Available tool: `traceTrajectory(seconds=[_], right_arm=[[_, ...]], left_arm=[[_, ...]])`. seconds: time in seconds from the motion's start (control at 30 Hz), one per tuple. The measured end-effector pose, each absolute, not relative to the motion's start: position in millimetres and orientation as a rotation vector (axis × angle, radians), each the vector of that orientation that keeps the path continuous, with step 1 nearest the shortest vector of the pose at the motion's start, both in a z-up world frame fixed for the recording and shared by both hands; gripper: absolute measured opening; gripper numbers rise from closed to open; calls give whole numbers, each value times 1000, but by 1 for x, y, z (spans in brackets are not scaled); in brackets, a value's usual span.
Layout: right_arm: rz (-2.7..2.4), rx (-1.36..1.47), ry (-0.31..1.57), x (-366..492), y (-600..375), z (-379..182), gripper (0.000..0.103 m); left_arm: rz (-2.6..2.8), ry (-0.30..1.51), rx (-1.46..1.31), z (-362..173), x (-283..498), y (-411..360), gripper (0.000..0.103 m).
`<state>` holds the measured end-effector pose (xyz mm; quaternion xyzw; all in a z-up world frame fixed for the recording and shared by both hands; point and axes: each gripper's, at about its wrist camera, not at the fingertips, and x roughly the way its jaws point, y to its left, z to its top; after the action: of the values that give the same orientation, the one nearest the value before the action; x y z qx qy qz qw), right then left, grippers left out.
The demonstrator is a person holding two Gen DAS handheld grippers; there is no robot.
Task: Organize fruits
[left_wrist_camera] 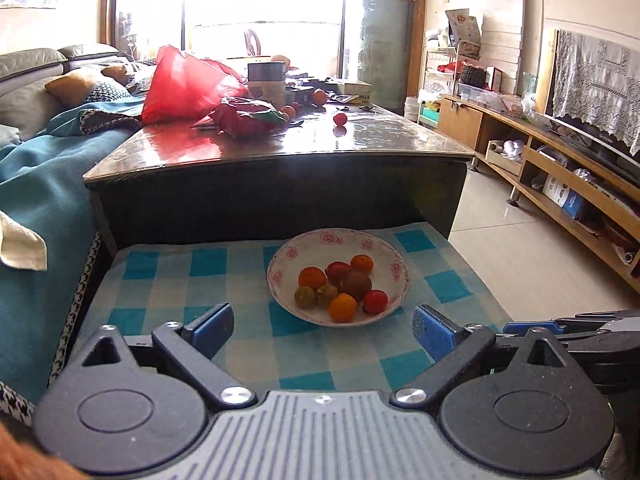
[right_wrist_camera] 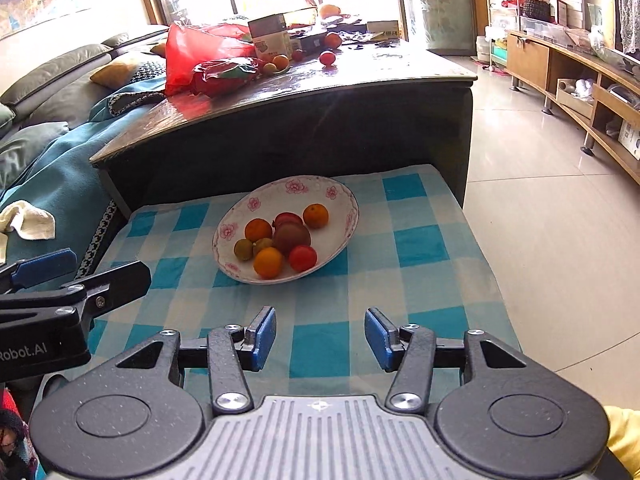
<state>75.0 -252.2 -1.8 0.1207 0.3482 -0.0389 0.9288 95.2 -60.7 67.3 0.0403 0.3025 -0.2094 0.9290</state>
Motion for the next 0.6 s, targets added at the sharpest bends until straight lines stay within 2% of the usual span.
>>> traceTrajectory(seconds=[0.2,0.43,0.6], right_arm=[[-81,235,681,44,-242,5,45],[-71,225,648,13,-232,9,46],[-72,228,644,0,-229,5,46]], left_arm=[[-336,584,131,78,60,-54,103],[-389,563,-19,77,39,-29,103],[-346,564,-5,71,31,-26,103]])
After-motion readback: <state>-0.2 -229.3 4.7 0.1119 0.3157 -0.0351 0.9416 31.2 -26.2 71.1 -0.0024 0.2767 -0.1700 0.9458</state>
